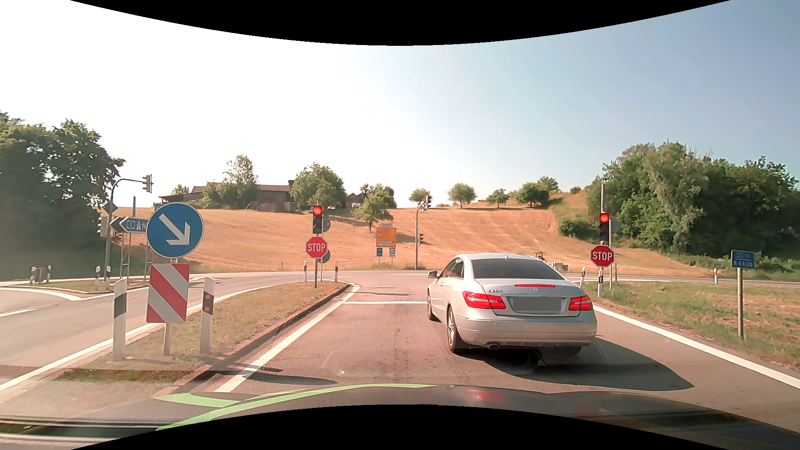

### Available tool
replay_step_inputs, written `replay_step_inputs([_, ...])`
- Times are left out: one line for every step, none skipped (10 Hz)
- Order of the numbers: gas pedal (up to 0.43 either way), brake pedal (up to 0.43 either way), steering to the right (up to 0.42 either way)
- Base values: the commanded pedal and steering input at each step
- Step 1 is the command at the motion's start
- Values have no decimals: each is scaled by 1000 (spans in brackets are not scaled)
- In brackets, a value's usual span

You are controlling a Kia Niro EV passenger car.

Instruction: Follow the waypoints while adhering to traffic rules and regulations

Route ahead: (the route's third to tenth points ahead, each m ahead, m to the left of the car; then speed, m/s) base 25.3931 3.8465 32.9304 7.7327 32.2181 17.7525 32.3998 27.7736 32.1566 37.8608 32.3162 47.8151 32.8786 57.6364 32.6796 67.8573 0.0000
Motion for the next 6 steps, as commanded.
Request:
replay_step_inputs([0, 409, 1])
replay_step_inputs([0, 409, 1])
replay_step_inputs([0, 409, 1])
replay_step_inputs([0, 409, 1])
replay_step_inputs([0, 409, 1])
replay_step_inputs([0, 409, 1])
